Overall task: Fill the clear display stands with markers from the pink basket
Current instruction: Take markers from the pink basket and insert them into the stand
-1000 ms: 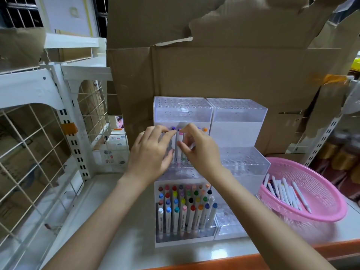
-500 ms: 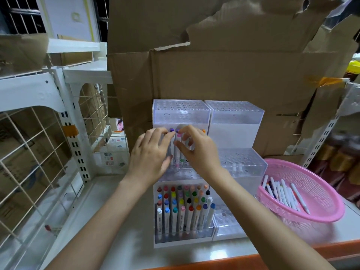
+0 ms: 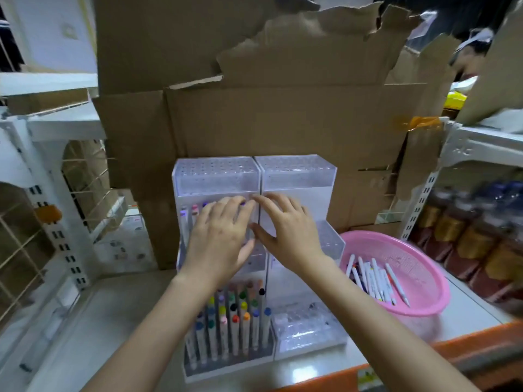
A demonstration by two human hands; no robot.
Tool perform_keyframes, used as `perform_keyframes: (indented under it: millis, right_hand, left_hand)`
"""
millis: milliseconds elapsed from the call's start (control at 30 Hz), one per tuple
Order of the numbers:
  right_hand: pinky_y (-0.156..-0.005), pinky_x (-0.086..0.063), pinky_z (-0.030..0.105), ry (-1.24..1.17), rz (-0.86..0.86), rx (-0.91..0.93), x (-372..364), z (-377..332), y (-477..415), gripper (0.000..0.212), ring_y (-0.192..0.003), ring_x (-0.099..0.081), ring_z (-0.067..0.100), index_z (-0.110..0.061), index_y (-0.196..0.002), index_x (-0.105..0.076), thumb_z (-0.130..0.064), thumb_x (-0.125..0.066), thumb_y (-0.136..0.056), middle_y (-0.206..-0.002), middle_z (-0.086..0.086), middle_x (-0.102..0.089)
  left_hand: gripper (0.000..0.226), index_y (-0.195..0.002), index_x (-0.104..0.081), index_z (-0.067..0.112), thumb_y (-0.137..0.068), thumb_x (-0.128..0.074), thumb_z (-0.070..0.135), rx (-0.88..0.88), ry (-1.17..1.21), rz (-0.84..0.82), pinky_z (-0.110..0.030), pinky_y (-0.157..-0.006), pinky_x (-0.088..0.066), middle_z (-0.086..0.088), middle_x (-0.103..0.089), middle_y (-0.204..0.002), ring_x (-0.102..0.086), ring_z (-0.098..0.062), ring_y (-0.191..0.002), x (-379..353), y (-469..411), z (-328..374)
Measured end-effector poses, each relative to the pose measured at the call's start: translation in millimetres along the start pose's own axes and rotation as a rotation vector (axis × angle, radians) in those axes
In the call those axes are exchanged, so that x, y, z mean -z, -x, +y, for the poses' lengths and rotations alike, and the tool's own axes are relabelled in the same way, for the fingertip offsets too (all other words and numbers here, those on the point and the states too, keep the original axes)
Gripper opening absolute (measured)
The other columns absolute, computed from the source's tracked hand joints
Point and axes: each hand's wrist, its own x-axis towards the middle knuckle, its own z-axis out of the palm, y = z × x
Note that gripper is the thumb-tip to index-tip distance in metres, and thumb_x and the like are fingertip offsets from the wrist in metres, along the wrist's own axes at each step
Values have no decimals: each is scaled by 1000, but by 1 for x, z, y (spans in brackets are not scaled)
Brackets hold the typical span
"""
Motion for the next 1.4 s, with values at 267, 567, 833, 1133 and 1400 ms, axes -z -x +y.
perform_keyframes:
  millis: [267, 567, 833, 1133, 1400]
  right_hand:
    - [-78, -49, 36, 138, -199, -188, 57, 105, 61, 54, -104, -59, 26, -27, -132, -53, -51, -47, -83, -121, 1, -60]
    - [-74, -52, 37, 242, -374, -381, 92, 220, 140, 59, -99, -63, 26, -25, -129, -57, -56, -38, -83, -114, 1, -64]
    - [-100, -35, 33, 113, -608, -417, 79, 268, 157, 53, -127, -44, 24, -27, -145, -37, -43, -46, -96, -140, 2, -46]
    - [-84, -45, 39, 88, -792, -403, 39, 283, 142, 41, -114, -51, 32, -15, -133, -48, -33, -50, -96, -124, 12, -52]
    - [-67, -38, 34, -18, -845, -478, 31, 287, 136, 39, -95, -58, 32, -6, -121, -45, -30, -57, -93, -108, 16, -61]
  left_hand:
    - [63, -123, -58, 7, -72, -73, 39, -151, 197, -31, -38, -94, -42, -11, -60, -117, -59, -29, -107, -32, -38, 110]
    - [56, -115, -62, 9, -75, -47, 46, -295, 306, -129, -35, -87, -36, -8, -63, -109, -60, -27, -100, -84, -64, 227]
    - [59, -107, -65, 18, -57, -82, 44, -213, 311, -379, -32, -74, -51, 0, -62, -103, -62, -23, -95, -138, -64, 266]
    - [68, -147, -26, 17, -92, -44, 53, 3, 278, -752, -35, -99, -39, -6, -36, -145, -38, -23, -128, -178, -76, 277]
    - [53, -136, -43, 15, -95, -44, 49, 69, 338, -781, -36, -91, -44, -7, -42, -136, -45, -25, -119, -182, -75, 276]
